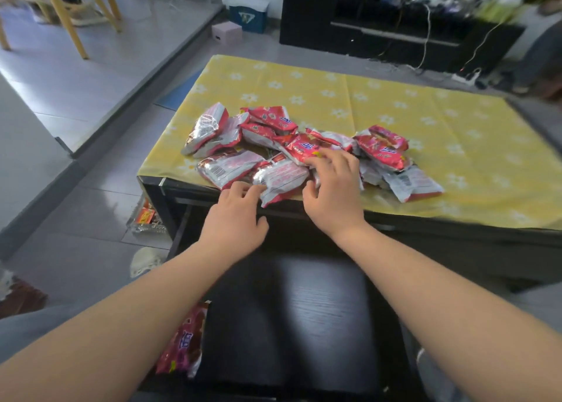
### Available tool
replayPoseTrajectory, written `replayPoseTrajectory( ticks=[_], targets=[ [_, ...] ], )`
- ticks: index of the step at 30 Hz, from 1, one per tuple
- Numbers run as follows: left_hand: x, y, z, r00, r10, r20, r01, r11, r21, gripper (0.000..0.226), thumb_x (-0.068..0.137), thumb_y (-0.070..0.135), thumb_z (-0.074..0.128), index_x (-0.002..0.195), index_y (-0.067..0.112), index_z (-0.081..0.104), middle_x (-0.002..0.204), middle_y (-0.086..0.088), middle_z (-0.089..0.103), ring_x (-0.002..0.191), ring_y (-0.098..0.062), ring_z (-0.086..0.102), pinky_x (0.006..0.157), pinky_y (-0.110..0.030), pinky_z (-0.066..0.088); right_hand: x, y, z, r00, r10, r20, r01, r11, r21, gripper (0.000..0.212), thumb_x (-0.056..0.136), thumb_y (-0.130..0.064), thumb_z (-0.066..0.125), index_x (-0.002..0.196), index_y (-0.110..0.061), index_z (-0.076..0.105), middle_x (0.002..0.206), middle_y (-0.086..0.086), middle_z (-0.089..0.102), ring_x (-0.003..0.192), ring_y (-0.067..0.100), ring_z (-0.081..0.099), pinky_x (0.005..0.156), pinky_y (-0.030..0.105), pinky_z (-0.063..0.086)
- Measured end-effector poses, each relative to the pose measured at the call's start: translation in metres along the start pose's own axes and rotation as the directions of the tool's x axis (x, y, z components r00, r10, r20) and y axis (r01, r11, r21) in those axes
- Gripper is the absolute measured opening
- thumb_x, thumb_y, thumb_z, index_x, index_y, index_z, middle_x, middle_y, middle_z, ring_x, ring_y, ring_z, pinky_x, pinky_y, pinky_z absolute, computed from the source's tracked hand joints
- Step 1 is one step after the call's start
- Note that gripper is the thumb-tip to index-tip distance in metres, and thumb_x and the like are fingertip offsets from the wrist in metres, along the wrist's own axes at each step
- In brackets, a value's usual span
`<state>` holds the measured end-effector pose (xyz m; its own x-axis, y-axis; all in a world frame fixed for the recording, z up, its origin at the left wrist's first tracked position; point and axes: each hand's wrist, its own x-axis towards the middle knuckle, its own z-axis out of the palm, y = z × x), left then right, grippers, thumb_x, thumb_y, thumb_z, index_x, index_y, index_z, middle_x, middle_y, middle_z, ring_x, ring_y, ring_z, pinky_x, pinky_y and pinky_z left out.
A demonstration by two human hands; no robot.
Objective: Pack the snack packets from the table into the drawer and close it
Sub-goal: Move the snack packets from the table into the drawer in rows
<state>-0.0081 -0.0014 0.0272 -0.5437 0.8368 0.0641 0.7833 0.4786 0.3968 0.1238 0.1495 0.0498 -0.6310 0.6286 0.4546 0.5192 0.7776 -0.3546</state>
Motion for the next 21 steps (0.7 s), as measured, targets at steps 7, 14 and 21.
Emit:
replayPoseTrajectory(
  ticks=[7,14,21],
  targets=[
    [0.049,0.023,0.006,0.992,0.113,0.057,-0.117,0.992,0.057,0.084,0.094,0.026,0.064,0.164,0.014,0.020,0.172,-0.016,0.018,0.158,-0.036,0.020,0.124,-0.050,0.032,0.055,0.038,0.012,0.899,0.151,0.410,-0.052,0.969,-0.243,0.085,0.100,-0.061,0.050,0.167,-0.030,0.007,0.177,0.004,-0.001,0.163,0.029,-0.002,0.127,0.055,0.017],
    [0.087,0.029,0.023,0.981,0.134,0.143,-0.152,0.981,0.121,0.104,0.091,0.018,0.069,0.166,0.008,-0.002,0.175,-0.017,0.005,0.163,-0.034,0.004,0.130,-0.048,0.020,0.053,0.044,0.024,0.945,0.162,0.285,-0.087,0.962,-0.258,0.064,0.103,-0.048,0.051,0.161,-0.031,0.031,0.141,0.014,0.050,0.136,0.035,0.043,0.102,0.050,0.048],
    [0.096,0.025,0.035,0.975,0.136,0.178,-0.198,0.896,0.397,0.121,0.086,0.047,0.081,0.165,0.017,-0.006,0.174,-0.021,0.009,0.161,-0.039,0.011,0.125,-0.050,0.031,0.051,0.046,0.015,0.963,0.204,0.174,-0.220,0.972,0.078,0.046,0.108,-0.030,0.044,0.154,-0.023,0.050,0.142,0.010,0.054,0.138,0.029,0.043,0.112,0.043,0.038]
  ],
)
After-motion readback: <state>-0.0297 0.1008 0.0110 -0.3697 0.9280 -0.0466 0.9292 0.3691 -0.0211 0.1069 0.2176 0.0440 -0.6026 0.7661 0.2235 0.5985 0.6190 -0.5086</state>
